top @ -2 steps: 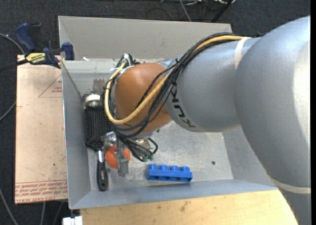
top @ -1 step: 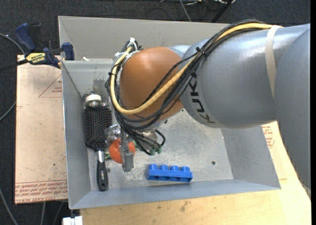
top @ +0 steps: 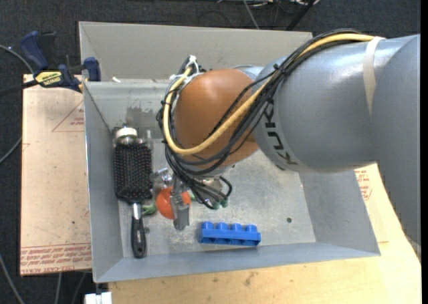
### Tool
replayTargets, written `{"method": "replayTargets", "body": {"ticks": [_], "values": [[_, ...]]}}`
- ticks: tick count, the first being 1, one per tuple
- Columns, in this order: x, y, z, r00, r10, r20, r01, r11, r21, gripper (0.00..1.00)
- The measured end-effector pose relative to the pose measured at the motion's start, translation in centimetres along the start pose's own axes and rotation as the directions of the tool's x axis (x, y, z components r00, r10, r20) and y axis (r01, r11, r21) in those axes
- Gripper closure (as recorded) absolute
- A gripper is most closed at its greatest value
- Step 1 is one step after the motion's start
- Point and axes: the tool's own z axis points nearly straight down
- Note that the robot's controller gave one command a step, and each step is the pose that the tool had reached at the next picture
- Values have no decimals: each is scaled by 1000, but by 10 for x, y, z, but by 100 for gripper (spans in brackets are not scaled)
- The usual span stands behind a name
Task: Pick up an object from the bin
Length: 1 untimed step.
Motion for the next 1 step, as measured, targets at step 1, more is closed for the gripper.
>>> {"method": "replayTargets", "body": {"ticks": [1], "values": [[-1, -3, -16, 1000, 7, -25, -7, 1000, 0, 100]]}}
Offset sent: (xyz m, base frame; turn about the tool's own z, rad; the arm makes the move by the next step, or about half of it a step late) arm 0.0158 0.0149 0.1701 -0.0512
